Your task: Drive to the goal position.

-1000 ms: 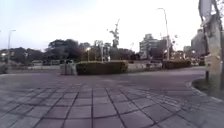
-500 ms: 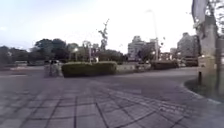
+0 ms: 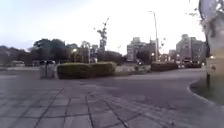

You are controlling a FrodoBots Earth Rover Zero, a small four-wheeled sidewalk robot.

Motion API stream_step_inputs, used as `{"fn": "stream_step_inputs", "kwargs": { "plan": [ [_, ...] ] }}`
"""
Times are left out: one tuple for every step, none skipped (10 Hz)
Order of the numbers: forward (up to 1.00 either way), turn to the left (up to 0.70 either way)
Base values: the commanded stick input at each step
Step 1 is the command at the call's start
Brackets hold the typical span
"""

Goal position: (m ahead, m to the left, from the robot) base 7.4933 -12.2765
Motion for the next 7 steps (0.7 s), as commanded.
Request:
{"fn": "stream_step_inputs", "kwargs": {
  "plan": [
    [0.7,-0.19],
    [0.7,-0.33],
    [0.7,-0.35],
    [0.7,-0.35],
    [0.7,-0.35],
    [0.7,-0.35],
    [0.7,-0.35]
  ]
}}
